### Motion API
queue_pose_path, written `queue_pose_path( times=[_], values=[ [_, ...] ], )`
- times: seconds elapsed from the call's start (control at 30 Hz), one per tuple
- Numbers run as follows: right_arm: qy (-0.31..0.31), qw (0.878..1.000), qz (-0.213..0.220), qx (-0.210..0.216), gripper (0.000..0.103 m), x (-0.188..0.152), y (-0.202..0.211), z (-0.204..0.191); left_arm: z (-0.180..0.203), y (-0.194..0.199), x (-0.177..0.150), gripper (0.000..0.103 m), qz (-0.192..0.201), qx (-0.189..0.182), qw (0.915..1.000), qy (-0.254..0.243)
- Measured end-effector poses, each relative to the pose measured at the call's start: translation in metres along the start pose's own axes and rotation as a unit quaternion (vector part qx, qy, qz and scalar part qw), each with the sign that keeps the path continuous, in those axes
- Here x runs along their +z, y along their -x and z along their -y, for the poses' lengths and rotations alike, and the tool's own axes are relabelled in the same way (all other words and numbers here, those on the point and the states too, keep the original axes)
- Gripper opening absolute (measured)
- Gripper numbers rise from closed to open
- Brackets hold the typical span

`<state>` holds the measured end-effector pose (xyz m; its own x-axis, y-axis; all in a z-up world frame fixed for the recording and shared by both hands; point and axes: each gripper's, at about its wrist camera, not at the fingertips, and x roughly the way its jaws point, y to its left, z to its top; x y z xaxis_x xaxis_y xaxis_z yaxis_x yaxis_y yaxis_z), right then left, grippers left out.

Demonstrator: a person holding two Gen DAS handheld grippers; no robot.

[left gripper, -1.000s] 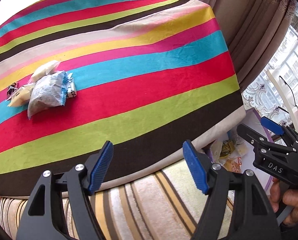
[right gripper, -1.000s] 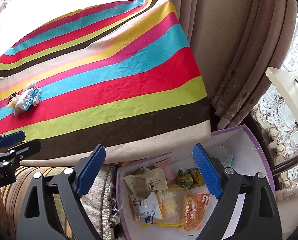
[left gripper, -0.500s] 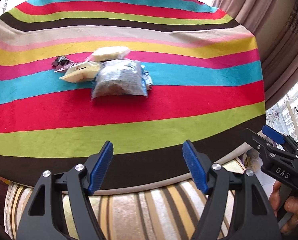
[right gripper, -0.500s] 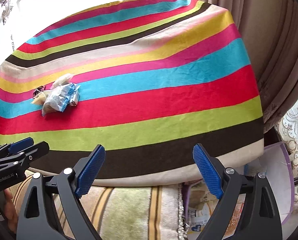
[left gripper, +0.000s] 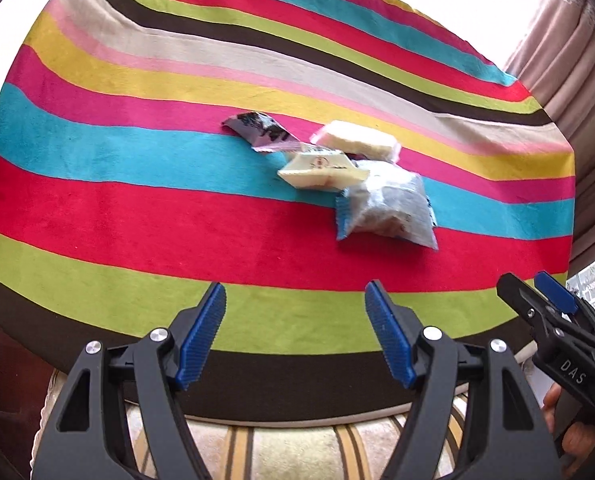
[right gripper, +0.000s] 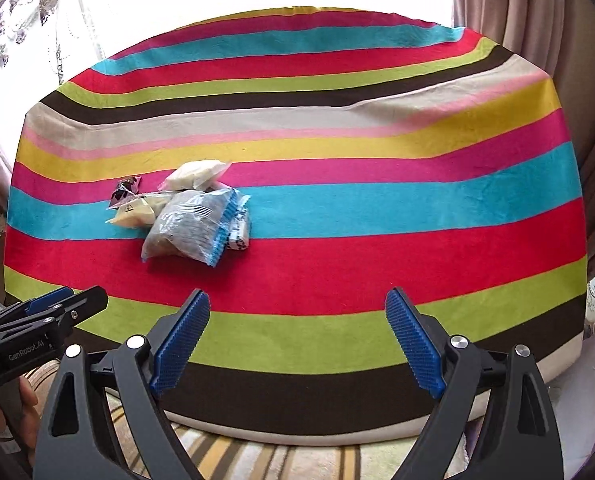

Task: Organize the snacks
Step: 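Withdraw both tools from the box back over the snack pile, then grasp the dark chocolate bar with left tool while right tool grasps clear nut bag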

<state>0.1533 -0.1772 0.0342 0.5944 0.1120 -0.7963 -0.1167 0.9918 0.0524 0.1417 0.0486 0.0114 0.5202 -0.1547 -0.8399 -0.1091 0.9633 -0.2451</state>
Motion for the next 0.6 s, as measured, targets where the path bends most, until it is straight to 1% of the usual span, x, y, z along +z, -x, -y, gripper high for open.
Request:
queue_pose_path(
  times=[0.13, 0.27, 0.6],
  values=[
    [0.004, 1.000, 0.002, 0.011, 0.087, 0.009, -0.012, -0.017, -0.020, 0.001, 0.014, 0.072, 0.019, 0.011, 0.9993, 0.032],
    [-0.002, 1.000, 0.001, 0.019, 0.087, 0.017, -0.024, -0.028, -0.033, -0.002, 0.029, 0.072, 0.029, 0.011, 0.9981, 0.052],
    [0.004, 1.000, -0.005, 0.031, 0.087, 0.034, -0.051, -0.058, -0.036, -0.025, 0.079, 0.071, 0.040, -0.007, 0.9957, 0.083]
  ],
)
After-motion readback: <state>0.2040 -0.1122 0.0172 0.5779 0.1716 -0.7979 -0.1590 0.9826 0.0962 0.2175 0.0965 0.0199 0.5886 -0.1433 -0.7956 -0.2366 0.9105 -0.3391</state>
